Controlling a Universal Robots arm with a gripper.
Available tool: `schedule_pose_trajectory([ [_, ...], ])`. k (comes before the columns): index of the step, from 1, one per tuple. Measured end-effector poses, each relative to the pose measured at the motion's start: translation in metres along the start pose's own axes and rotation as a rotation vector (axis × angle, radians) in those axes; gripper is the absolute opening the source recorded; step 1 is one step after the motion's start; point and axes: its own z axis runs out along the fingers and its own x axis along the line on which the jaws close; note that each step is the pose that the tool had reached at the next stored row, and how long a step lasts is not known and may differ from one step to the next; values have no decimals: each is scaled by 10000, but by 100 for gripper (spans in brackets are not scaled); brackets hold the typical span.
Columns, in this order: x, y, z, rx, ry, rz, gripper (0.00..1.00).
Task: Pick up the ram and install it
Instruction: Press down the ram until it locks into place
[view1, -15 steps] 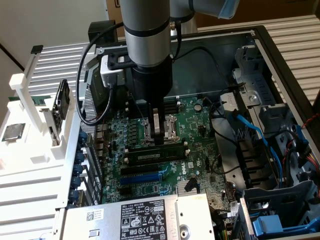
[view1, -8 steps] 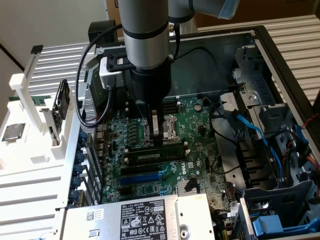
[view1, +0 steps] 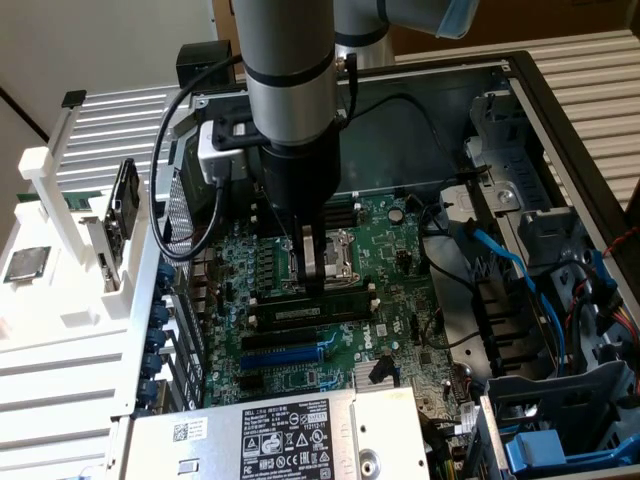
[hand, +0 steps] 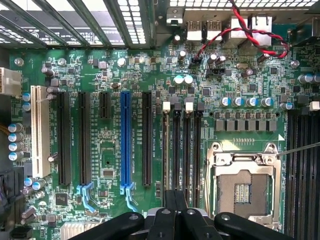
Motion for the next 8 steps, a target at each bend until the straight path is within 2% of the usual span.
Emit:
schedule_pose_trajectory([
  [8, 1, 2, 35, -3, 3, 1, 10],
])
